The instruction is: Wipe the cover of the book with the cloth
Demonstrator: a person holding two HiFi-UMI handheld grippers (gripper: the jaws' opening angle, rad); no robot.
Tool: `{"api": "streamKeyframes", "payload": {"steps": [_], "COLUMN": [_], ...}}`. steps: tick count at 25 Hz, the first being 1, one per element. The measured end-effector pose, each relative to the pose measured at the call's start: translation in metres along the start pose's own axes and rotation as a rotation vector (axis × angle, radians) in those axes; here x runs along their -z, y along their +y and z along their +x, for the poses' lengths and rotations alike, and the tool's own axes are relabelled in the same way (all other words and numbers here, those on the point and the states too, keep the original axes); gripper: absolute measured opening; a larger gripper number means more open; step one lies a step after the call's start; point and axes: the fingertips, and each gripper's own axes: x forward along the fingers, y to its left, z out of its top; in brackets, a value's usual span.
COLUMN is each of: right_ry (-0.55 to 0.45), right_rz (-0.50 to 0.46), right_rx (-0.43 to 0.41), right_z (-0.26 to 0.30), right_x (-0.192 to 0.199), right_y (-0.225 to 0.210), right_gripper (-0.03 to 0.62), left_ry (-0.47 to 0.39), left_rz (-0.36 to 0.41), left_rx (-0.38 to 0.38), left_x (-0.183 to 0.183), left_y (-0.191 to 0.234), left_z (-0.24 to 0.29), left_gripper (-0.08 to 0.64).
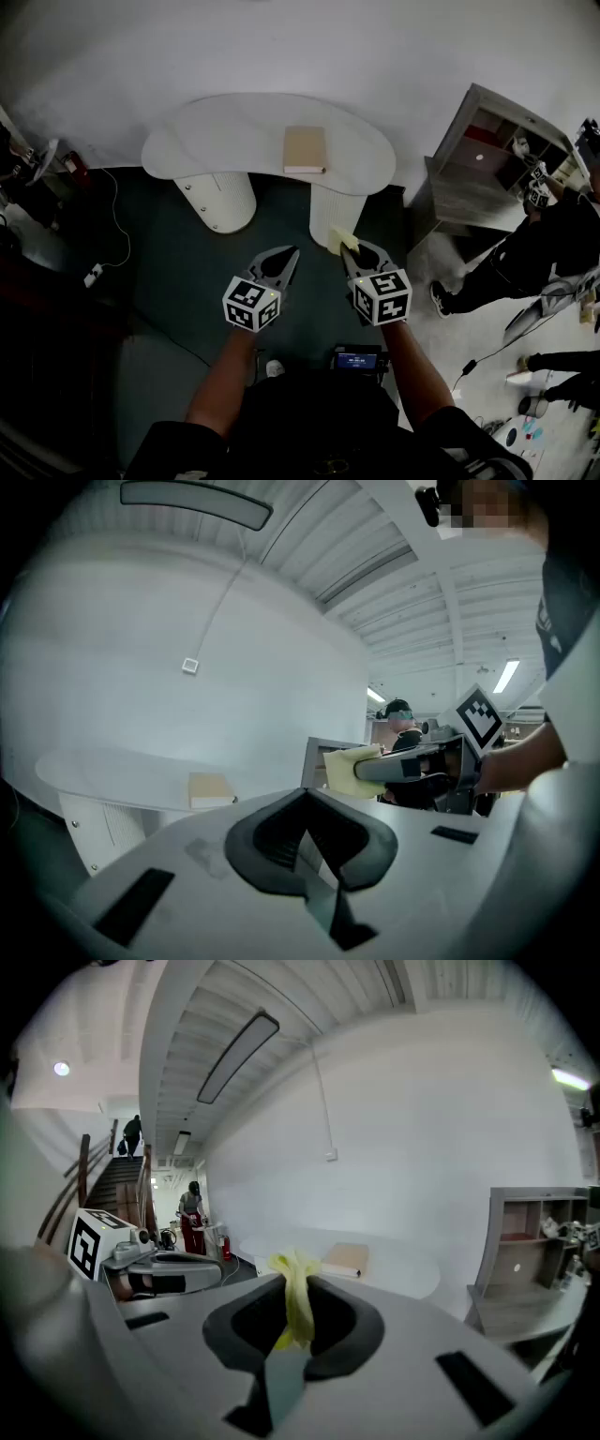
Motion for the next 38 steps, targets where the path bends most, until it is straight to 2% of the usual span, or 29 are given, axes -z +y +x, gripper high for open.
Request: {"api": "streamKeyframes", "payload": {"steps": [10,22,38], "right_ry": [-0.011,-0.018,-0.006], "right_rz": [-0.010,0.029,0.042], "right_rx": [-0.004,-0.027,-0.075], "right_z": [0.001,0.000,-0.009], "right_x": [-0.009,-0.008,-0.003], "right_y": [0.000,-0.012,-0.098], "right_gripper": [0.087,0.087,0.087], "left_ry": [-0.012,-0.007,0.005], "left_rz": [0.005,-0.003,0.001], "left_rx": [-0.010,-0.030,-0.123], "left_x": [-0.007,-0.006,-0.007], "left_y": [0.003,0.002,-0.009], "left_z": [0.001,0.009,0.071], "left_gripper": [0.005,0.005,0.005]}}
